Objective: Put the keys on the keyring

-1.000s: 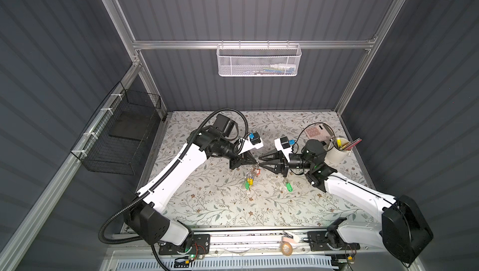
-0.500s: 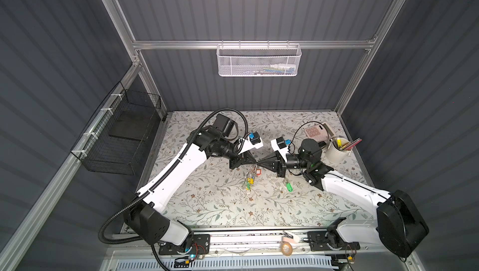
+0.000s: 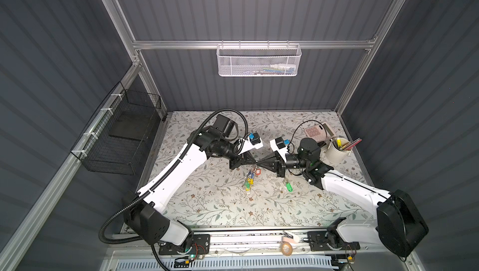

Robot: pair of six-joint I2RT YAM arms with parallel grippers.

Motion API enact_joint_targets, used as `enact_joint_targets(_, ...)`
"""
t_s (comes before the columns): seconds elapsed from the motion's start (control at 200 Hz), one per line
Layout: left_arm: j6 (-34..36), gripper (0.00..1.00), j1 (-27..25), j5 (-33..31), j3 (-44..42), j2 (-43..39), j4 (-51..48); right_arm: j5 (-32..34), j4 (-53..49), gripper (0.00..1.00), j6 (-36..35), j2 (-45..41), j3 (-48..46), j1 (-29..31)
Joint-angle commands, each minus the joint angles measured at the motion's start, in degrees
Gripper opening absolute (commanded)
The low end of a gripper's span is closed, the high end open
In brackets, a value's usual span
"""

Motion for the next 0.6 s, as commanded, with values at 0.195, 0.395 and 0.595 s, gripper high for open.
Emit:
enact_joint_targets(0.195,-1.2,0.00,-0.4,1.8,-0.6,-2.7,3.4,3.6,-3.5,0.19,-2.5,-0.5,-0.3,0.7)
enact_joint_targets(0.395,-1.7,0.00,-0.4,1.1,-1.5,-3.5,4.5,5.1,-1.4,0.23,0.1,-1.8,-3.2,0.6)
enact_joint_targets(0.595,-1.8,0.00,-0.4,1.1,-2.4,-4.1,4.9,6.6,-2.1,0.33,0.9,-5.5,-5.2,0.5)
